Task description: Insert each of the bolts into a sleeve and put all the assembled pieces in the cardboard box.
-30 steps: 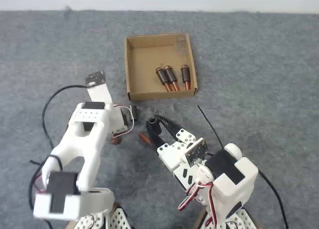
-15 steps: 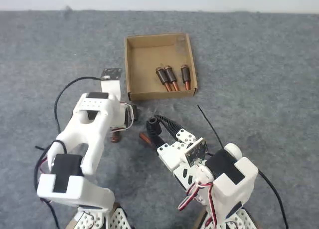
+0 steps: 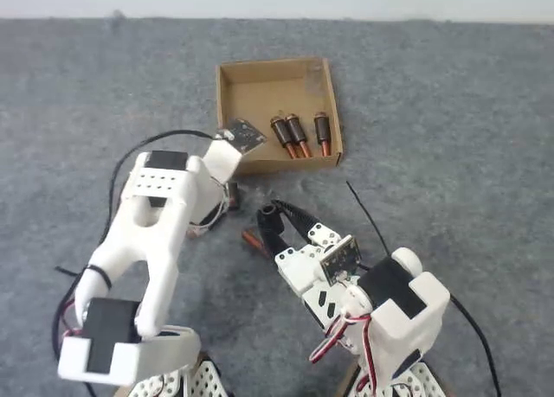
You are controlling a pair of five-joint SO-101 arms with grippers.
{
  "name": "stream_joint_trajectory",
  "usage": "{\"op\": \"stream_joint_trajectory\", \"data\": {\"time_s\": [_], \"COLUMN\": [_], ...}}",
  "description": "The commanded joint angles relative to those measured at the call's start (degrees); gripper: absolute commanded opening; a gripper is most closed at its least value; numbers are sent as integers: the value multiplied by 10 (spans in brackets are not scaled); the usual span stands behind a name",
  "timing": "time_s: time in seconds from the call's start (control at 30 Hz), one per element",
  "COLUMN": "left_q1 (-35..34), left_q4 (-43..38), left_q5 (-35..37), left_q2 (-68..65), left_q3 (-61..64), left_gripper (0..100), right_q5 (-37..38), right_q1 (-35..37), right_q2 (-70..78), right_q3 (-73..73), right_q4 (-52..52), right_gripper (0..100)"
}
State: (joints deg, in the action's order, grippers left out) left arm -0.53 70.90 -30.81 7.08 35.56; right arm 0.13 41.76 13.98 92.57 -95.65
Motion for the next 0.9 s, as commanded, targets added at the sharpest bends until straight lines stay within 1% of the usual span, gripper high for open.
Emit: {"op": "stream_joint_trajectory", "data": {"time_s": [0.0,0.17,0.23,0.33,0.4,0.47,0.57,0.67,0.73,0.83,0.87], "left_q1": [-1,-4,0,3,11,28,73,125,126,89,76], "left_q4": [3,6,8,39,65,77,75,74,60,32,20], "left_q5": [0,68,114,178,204,215,217,218,218,223,236], "left_q2": [41,46,63,112,155,201,254,270,262,233,218], "left_q3": [-7,-14,-13,-15,-1,32,109,165,175,178,180], "left_gripper": [159,153,113,11,14,15,16,16,16,16,16], "right_q5": [-1,-1,-1,-1,-1,-1,-1,-1,-1,-1,-1], "right_q1": [-11,-11,-11,-12,-12,-12,-12,-12,-12,-12,-12], "right_q2": [-27,-27,-27,-27,-27,-27,-27,-27,-27,-27,-27], "right_q3": [-6,-6,-6,-6,-6,-6,-6,-6,-6,-6,-6], "right_q4": [-1,-1,-1,-1,-1,-1,-1,-1,-1,-1,-1], "right_gripper": [7,7,7,7,7,7,7,7,7,7,7]}}
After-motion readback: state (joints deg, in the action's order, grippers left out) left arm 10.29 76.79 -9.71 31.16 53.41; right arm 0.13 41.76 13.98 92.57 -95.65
